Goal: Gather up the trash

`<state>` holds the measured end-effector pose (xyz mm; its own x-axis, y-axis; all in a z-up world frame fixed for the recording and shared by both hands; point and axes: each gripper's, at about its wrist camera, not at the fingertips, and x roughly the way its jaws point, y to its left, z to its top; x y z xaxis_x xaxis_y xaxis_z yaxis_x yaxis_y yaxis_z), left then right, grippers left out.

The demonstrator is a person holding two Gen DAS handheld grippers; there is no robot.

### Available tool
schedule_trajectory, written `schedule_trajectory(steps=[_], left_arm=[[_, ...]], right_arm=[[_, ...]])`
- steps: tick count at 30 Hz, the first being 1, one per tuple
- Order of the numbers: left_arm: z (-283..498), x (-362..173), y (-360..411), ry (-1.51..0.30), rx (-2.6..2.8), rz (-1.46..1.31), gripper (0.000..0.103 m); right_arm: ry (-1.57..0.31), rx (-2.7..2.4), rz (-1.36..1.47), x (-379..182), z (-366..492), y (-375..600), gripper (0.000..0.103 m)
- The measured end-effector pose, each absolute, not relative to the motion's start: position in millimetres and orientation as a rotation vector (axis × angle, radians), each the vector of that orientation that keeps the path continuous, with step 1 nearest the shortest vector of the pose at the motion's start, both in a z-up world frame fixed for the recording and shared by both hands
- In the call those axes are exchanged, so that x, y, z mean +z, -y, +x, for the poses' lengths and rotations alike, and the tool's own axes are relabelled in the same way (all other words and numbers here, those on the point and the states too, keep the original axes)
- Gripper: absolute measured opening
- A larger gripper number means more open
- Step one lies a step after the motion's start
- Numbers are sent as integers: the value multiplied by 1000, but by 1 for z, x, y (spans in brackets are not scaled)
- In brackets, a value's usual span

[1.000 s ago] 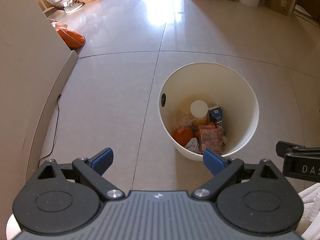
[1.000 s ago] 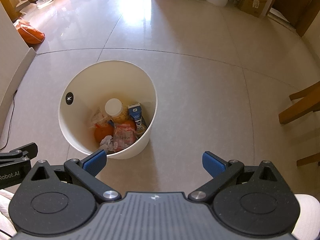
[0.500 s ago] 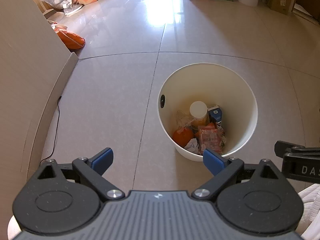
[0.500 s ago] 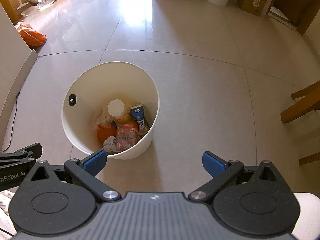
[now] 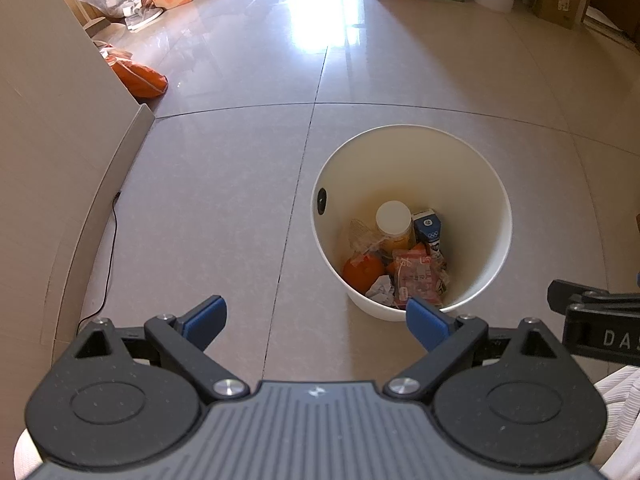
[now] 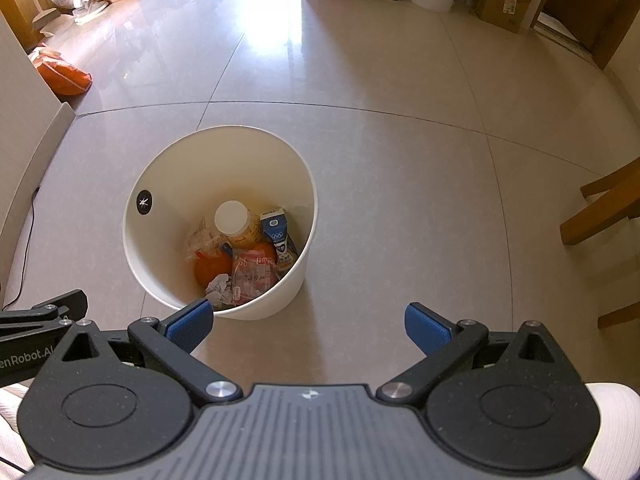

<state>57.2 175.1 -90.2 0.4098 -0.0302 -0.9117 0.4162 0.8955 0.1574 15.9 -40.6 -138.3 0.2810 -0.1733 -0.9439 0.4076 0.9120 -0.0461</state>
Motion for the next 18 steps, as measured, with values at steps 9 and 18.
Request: schedule_trajectory(steps=[9,18], left_arm=[[57,-90,-175,-1119,-291,392,96],[56,-90,-175,-1116,-298,395,96]], right_arm=[[-1220,-398,217,-137,14,40,103],[-1217,-402,222,-136,14,39,103]])
